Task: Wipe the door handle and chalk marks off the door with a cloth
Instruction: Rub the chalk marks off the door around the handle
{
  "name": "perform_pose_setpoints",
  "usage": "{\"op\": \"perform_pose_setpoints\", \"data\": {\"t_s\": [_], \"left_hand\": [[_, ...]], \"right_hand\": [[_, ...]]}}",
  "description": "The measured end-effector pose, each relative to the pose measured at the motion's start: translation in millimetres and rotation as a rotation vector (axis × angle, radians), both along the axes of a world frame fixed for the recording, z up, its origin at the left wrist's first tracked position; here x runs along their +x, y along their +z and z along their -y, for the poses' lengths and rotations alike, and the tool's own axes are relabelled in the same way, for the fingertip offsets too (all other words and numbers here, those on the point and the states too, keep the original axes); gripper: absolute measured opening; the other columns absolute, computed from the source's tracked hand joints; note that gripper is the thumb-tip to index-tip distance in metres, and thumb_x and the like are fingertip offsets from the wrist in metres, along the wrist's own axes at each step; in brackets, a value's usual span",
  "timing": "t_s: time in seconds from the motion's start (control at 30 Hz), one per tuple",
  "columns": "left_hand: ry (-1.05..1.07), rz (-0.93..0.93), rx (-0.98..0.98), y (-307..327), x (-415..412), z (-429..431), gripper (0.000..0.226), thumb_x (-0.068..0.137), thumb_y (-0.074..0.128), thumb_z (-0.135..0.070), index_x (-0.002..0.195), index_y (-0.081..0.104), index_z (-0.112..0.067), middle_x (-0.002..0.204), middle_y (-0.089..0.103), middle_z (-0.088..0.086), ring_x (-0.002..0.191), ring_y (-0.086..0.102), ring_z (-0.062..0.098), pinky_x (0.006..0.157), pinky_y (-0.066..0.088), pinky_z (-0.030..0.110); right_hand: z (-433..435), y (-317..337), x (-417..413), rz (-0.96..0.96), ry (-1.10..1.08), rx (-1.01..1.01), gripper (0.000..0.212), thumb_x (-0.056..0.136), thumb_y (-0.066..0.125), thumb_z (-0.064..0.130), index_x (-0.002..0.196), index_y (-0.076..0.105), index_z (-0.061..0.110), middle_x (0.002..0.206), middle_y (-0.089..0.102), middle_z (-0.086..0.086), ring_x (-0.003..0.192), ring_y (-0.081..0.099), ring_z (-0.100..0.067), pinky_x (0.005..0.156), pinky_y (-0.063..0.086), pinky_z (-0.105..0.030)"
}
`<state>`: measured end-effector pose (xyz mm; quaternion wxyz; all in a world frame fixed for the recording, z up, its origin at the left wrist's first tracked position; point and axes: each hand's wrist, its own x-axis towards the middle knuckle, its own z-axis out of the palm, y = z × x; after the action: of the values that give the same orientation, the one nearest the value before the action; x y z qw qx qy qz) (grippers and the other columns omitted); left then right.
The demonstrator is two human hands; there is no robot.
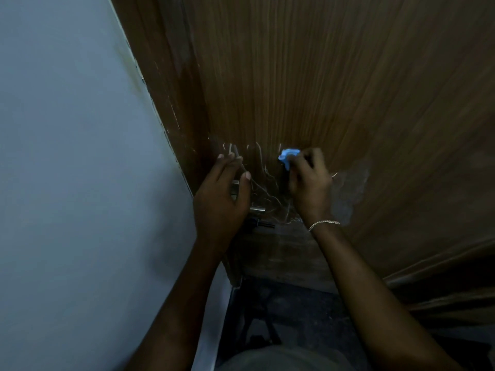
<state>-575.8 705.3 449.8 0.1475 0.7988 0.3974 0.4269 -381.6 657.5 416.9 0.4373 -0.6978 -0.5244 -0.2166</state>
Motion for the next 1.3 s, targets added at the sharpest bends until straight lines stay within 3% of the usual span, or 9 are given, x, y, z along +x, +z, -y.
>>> {"op": "perform_pose_setpoints", "data": {"t_s": [0.1,0.23,0.47,0.6,0.7,0.8,1.03,1.2,1.3], "left_hand": [[0.006,0.01,0.016,-2.2,-6.1,-2.2,0.038,0.1,0.057,-0.032,0.134,0.064,-0.015,0.142,0.061,0.002,0.141,0.049,0.011,0.112,0.036,0.013],[0.019,0.029,-0.008,-5.5,-11.8,-5.9,0.038,0.101,0.058,-0.032,0.135,0.063,-0.015,0.143,0.061,0.003,0.14,0.05,0.012,0.111,0.042,0.019],[0.019,0.021,0.0,-6.3,-16.5,-4.8,0.039,0.1,0.058,-0.032,0.135,0.064,-0.015,0.142,0.062,0.002,0.139,0.051,0.01,0.112,0.041,0.017],[0.056,0.022,-0.004,-6.4,-25.5,-5.6,0.037,0.1,0.06,-0.029,0.134,0.064,-0.015,0.139,0.064,0.003,0.136,0.054,0.012,0.11,0.039,0.015],[0.056,0.009,0.001,-2.4,-25.2,-5.7,0.038,0.1,0.059,-0.03,0.134,0.064,-0.015,0.139,0.063,0.004,0.136,0.054,0.013,0.11,0.041,0.018],[0.047,0.016,0.011,1.6,-25.6,-5.6,0.04,0.1,0.057,-0.033,0.134,0.064,-0.014,0.139,0.063,0.003,0.136,0.054,0.013,0.11,0.044,0.022],[0.058,0.018,-0.007,1.9,-31.2,-1.7,0.038,0.099,0.059,-0.03,0.133,0.065,-0.013,0.138,0.065,0.004,0.135,0.055,0.013,0.111,0.044,0.022],[0.063,0.012,-0.004,5.8,-34.8,-1.0,0.039,0.1,0.058,-0.03,0.134,0.065,-0.012,0.138,0.065,0.004,0.135,0.055,0.014,0.11,0.042,0.02],[0.072,0.036,0.006,4.9,-39.3,-1.6,0.038,0.099,0.06,-0.027,0.133,0.065,-0.011,0.136,0.066,0.004,0.134,0.057,0.014,0.11,0.041,0.016]], "right_hand": [[16.8,-18.3,5.4,-0.074,-0.015,-0.012,0.017,0.091,0.061,0.004,0.106,0.069,0.007,0.102,0.055,-0.008,0.089,0.056,-0.013,0.076,0.053,-0.031],[-0.7,4.6,12.4,-0.097,-0.03,0.174,0.017,0.093,0.059,0.009,0.106,0.067,0.014,0.106,0.051,-0.001,0.094,0.049,-0.001,0.082,0.044,-0.012],[-3.6,-20.9,-9.0,-0.036,0.049,-0.097,0.023,0.089,0.065,0.002,0.112,0.066,0.006,0.106,0.054,-0.009,0.089,0.058,-0.018,0.076,0.056,-0.036],[-17.7,5.1,-6.6,-0.062,0.03,0.104,0.018,0.093,0.058,0.007,0.109,0.066,0.008,0.106,0.053,-0.007,0.091,0.056,-0.013,0.077,0.052,-0.023],[-34.6,10.1,-27.9,0.042,0.09,-0.037,0.024,0.093,0.06,0.011,0.118,0.06,0.012,0.112,0.051,-0.005,0.096,0.054,-0.011,0.08,0.048,-0.017],[-24.6,-10.0,-33.8,0.081,0.095,-0.213,0.031,0.092,0.065,0.01,0.122,0.059,0.01,0.113,0.053,-0.008,0.092,0.053,-0.01,0.076,0.053,-0.023],[-47.0,15.4,-38.8,-0.004,0.067,-0.06,0.025,0.093,0.061,0.016,0.118,0.059,0.013,0.114,0.051,-0.006,0.093,0.055,-0.009,0.08,0.049,-0.015],[-45.2,-0.4,-54.4,0.035,0.166,-0.237,0.026,0.091,0.067,0.013,0.115,0.056,0.011,0.118,0.054,-0.011,0.097,0.06,-0.016,0.075,0.058,-0.027],[-40.8,3.8,-44.1,0.013,0.118,-0.167,0.026,0.09,0.066,0.012,0.115,0.061,0.008,0.116,0.054,-0.011,0.094,0.06,-0.016,0.077,0.059,-0.029]]}}
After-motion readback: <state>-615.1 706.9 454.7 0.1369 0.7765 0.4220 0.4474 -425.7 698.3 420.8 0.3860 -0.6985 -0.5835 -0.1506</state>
